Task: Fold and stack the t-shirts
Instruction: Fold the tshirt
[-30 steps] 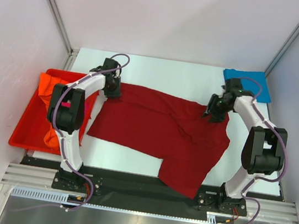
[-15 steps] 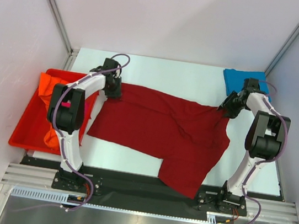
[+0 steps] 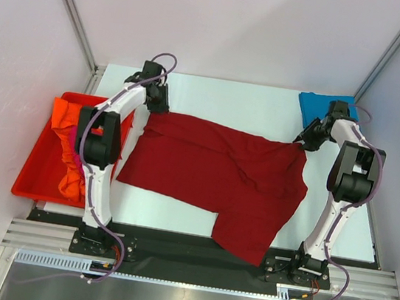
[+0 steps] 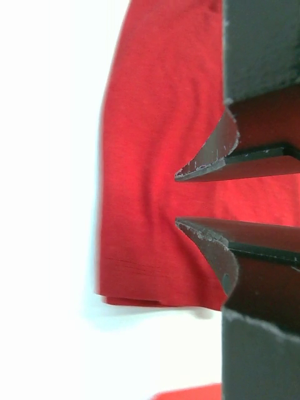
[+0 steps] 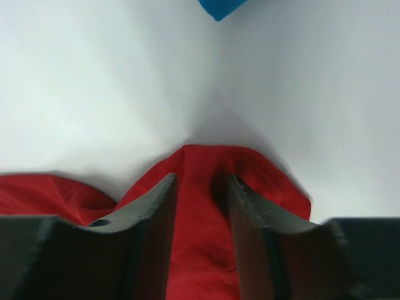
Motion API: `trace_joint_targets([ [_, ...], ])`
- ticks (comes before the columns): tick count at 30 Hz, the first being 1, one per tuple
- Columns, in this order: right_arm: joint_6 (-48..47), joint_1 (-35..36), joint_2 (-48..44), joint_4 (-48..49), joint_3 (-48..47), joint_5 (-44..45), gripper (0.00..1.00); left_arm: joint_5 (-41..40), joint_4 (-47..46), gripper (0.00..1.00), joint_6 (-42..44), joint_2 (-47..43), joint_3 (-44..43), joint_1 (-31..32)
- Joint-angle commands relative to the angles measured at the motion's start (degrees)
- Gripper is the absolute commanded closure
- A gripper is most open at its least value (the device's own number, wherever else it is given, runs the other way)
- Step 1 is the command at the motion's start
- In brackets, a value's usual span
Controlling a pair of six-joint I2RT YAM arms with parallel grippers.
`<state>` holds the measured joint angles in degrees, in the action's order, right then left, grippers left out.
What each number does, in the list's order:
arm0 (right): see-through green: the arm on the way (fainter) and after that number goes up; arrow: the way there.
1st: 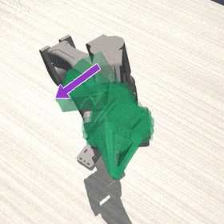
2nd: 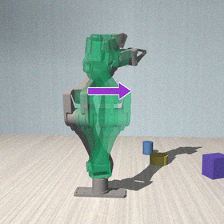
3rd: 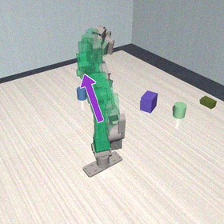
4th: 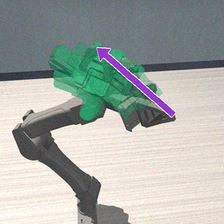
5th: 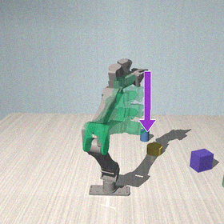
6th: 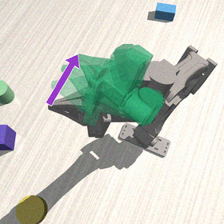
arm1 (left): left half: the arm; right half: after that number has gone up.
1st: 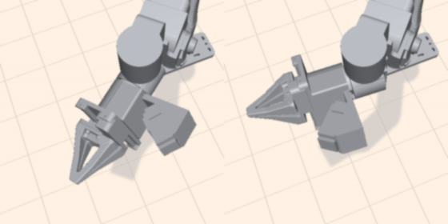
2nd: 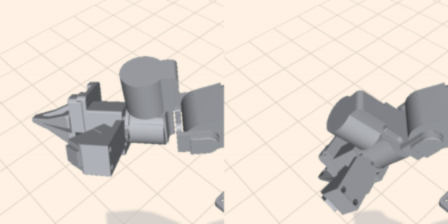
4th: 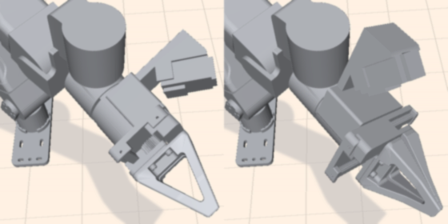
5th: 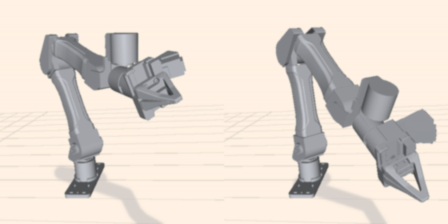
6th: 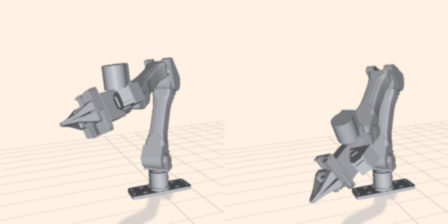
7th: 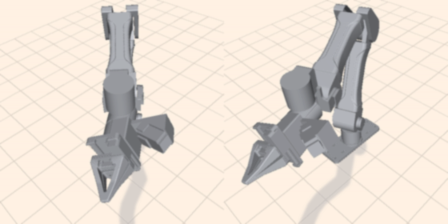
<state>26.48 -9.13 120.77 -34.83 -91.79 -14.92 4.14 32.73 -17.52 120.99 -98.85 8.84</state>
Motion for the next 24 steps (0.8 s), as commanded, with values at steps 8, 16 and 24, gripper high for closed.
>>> trace_joint_targets([
  [8, 2.00, -2.65, -1.06, 3.54, -2.43, 3.66, 0.99, 2.10, 2.60, 0.66, -2.08, 9.44, -6.53, -0.67],
  [16, -0.63, -4.32, 2.36, 1.61, -7.17, 4.11, 0.98, 1.57, 2.60, 0.66, -0.94, 11.55, -6.79, -0.84],
  [24, -3.71, -4.23, -1.31, -3.83, -7.00, 7.35, 0.57, 1.48, 2.60, 0.64, -0.67, 5.41, -4.26, -0.84],
])
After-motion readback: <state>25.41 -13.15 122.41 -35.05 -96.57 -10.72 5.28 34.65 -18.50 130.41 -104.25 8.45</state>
